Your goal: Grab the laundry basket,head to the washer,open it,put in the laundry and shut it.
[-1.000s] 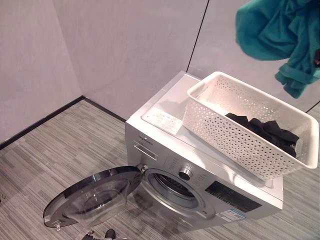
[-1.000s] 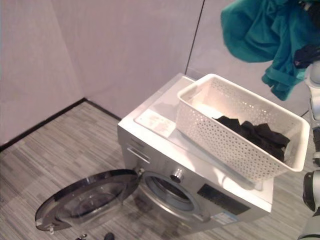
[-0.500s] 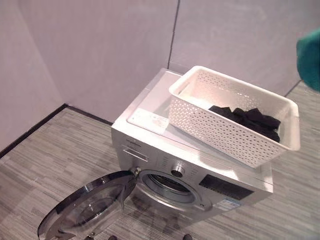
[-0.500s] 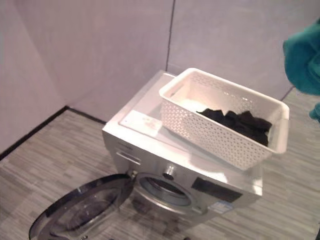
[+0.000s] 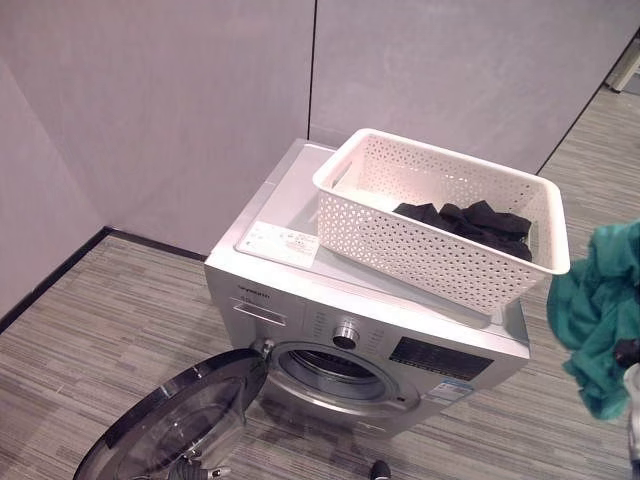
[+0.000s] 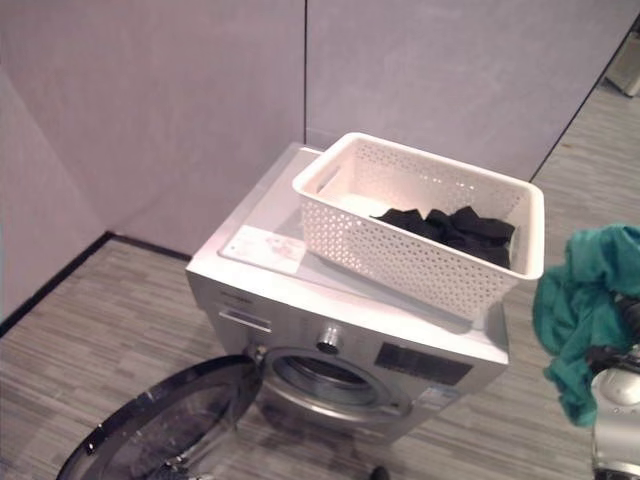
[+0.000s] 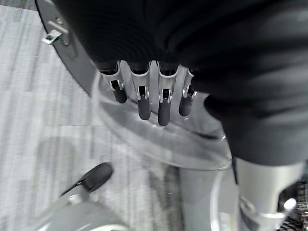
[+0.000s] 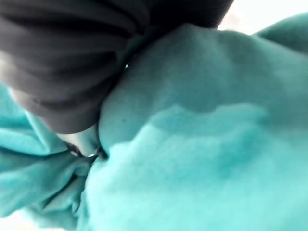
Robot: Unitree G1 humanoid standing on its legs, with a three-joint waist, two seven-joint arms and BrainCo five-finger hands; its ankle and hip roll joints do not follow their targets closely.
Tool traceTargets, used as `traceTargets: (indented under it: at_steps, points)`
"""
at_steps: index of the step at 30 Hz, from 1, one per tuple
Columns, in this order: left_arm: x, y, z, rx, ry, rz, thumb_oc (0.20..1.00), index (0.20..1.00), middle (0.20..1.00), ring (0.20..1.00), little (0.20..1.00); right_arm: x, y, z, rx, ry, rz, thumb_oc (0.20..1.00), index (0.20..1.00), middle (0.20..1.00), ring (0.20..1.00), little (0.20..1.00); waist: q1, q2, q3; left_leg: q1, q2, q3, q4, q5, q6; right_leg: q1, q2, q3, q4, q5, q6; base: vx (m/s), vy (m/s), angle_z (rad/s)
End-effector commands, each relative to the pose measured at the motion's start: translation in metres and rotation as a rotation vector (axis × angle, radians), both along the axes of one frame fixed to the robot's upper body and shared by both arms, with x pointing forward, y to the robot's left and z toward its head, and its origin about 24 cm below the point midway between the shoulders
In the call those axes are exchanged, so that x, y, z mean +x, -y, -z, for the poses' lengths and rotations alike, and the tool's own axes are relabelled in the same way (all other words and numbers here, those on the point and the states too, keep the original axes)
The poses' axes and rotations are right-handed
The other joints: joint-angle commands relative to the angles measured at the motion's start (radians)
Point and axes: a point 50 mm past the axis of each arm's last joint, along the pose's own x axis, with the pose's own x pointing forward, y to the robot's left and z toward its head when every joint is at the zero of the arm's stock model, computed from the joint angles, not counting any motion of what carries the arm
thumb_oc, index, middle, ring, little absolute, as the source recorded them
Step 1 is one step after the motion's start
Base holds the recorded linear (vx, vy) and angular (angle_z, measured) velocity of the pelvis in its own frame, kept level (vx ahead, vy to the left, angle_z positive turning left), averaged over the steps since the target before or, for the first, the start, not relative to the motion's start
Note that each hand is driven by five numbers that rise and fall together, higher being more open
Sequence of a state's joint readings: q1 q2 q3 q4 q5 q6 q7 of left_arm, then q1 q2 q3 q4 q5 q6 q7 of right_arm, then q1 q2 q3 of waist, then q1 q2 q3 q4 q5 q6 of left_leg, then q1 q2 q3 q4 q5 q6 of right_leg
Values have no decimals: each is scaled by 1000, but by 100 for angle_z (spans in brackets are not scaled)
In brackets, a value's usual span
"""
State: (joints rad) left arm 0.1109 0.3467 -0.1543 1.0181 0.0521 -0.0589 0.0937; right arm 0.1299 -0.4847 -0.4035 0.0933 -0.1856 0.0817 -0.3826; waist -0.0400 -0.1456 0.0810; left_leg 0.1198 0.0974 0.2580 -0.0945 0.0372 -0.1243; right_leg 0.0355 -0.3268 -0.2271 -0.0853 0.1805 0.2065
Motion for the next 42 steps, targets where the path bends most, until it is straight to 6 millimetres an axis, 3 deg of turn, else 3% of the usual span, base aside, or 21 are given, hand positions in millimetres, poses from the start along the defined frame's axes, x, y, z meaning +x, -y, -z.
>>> traceTargets:
  at_steps: [1, 3, 4, 8, 9, 10, 11, 12, 13, 15, 16, 22, 23, 25, 28, 32, 33, 38, 42]
  points:
    - [27, -7, -12, 11, 126, -28, 1000, 1000, 1000, 1000, 1000, 14, 0, -34, -35, 143, -83, 200, 200, 200, 200, 200, 25, 53, 20, 29, -111, -61, 8, -151, 189, -59, -71, -74, 143, -21, 42, -117, 119, -28]
    - [34, -11, -19, 19, 164, -17, 1000, 1000, 1000, 1000, 1000, 20, -27, -1, 95, 68, -185, 200, 200, 200, 200, 200, 33, 58, 52, 38, -128, -51, 7, -159, 199, -94, -108, -117, 211, 32, 48, -149, 104, -43]
    - [39, -16, -22, 33, 176, -9, 1000, 1000, 1000, 1000, 1000, 29, -44, 11, 152, 39, -262, 200, 200, 200, 200, 200, 48, 82, 71, 36, -116, -50, 7, -160, 201, -88, -104, -173, 272, -5, 46, -109, 43, -51]
    - [40, -22, -24, 54, 175, -28, 1000, 1000, 1000, 1000, 1000, 39, -62, 25, 212, -3, -338, 200, 200, 200, 200, 200, 56, 96, 86, 23, -111, -36, 17, -146, 214, -71, -97, -223, 401, -84, 23, -126, 24, -52]
    - [30, -31, -23, 56, 164, -117, 1000, 1000, 1000, 1000, 1000, 41, -75, 43, 269, -78, -395, 200, 200, 200, 200, 200, 60, 104, 86, -2, -101, -20, 41, -131, 226, -77, -60, -195, 552, -150, 3, -191, -10, -2]
    - [30, -32, -23, 56, 164, -120, 1000, 1000, 1000, 1000, 1000, 42, -76, 44, 270, -78, -398, 200, 200, 200, 200, 200, 61, 102, 84, -4, -102, -17, 42, -133, 225, -85, -63, -188, 561, -156, 2, -215, -117, 10]
    - [21, -39, -22, 51, 164, -196, 1000, 1000, 1000, 1000, 1000, 39, -86, 59, 327, -133, -434, 200, 200, 200, 200, 200, 74, 97, 71, -33, -98, -8, 57, -114, 215, -58, -10, -157, 569, -214, -14, -162, -230, -17]
    - [17, -40, -21, 43, 164, -224, 1000, 1000, 1000, 1000, 1000, 39, -96, 67, 345, -177, -485, 200, 200, 200, 200, 200, 94, 88, 50, -61, -93, 7, 63, -101, 197, 4, 27, -167, 483, -284, -41, -159, -231, -30]
    - [16, -41, -21, 43, 163, -225, 1000, 1000, 1000, 1000, 1000, 39, -96, 67, 346, -177, -485, 200, 200, 200, 200, 200, 92, 88, 49, -61, -91, 6, 64, -101, 195, 8, 30, -170, 476, -283, -43, -127, -230, -52]
    - [16, -38, -20, 32, 164, -224, 1000, 1000, 1000, 1000, 1000, 41, -113, 79, 357, -253, -561, 200, 200, 200, 200, 200, 133, 83, 32, -100, -70, 34, 73, -78, 169, 70, 41, -205, 364, -313, -59, -155, -301, -83]
    - [18, -38, -21, 30, 172, -208, 1000, 1000, 1000, 1000, 1000, 39, -131, 92, 382, -336, -657, 200, 200, 200, 200, 200, 157, 81, 25, -130, -26, 62, 90, -52, 132, 113, 76, -215, 234, -321, -74, -147, -324, -91]
    - [25, -31, -22, 16, 206, -186, 1000, 1000, 1000, 1000, 1000, 37, -164, 112, 419, -456, -812, 200, 200, 200, 200, 200, 178, 84, 41, -206, 65, 65, 153, 1, 64, 168, 145, -215, 68, -311, -96, -135, -277, -36]
    - [36, -27, -26, 11, 249, -159, 1000, 1000, 1000, 1000, 1000, 38, -177, 117, 411, -500, -871, 200, 200, 200, 200, 200, 184, 94, 52, -228, 103, 58, 154, 39, 33, 187, 173, -209, 27, -313, -108, -118, -196, -3]
    - [48, -20, -30, -6, 288, -110, 1000, 1000, 1000, 1000, 1000, 35, -190, 121, 426, -527, -926, 200, 200, 200, 200, 200, 188, 105, 60, -234, 124, 47, 147, 68, 18, 206, 193, -223, 9, -325, -123, -102, -173, 18]
    - [63, -1, -40, -53, 364, 15, 1000, 1000, 1000, 1000, 1000, 28, -215, 130, 466, -578, -1028, 200, 200, 200, 200, 200, 200, 119, 52, -229, 137, 22, 113, 93, 13, 228, 216, -259, -1, -342, -138, 1, -66, 34]
    - [74, 10, -52, -104, 438, 67, 1000, 1000, 1000, 1000, 1000, 27, -233, 132, 515, -577, -1073, 200, 200, 200, 200, 200, 216, 119, 53, -245, 135, -4, 106, 102, 12, 228, 225, -276, 0, -348, -146, 12, -14, 40]
    - [82, 22, -61, -164, 497, 102, 1000, 1000, 1000, 1000, 1000, 28, -245, 131, 542, -570, -1109, 200, 200, 200, 200, 200, 236, 118, 59, -264, 132, -23, 107, 104, 13, 229, 230, -291, -2, -353, -149, -5, -24, 30]
    - [87, 43, -65, -261, 522, 142, 1000, 1000, 1000, 1000, 1000, 39, -257, 129, 539, -555, -1119, 200, 200, 200, 200, 200, 263, 119, 71, -305, 121, -50, 116, 108, 16, 219, 232, -319, -2, -351, -153, 3, -3, 36]
    - [98, 62, -66, -327, 535, 136, 1000, 1000, 1000, 1000, 1000, 60, -262, 119, 547, -487, -1065, 200, 200, 200, 200, 200, 277, 123, 105, -349, 107, -69, 125, 112, 18, 198, 232, -335, 2, -348, -158, -31, -3, 30]
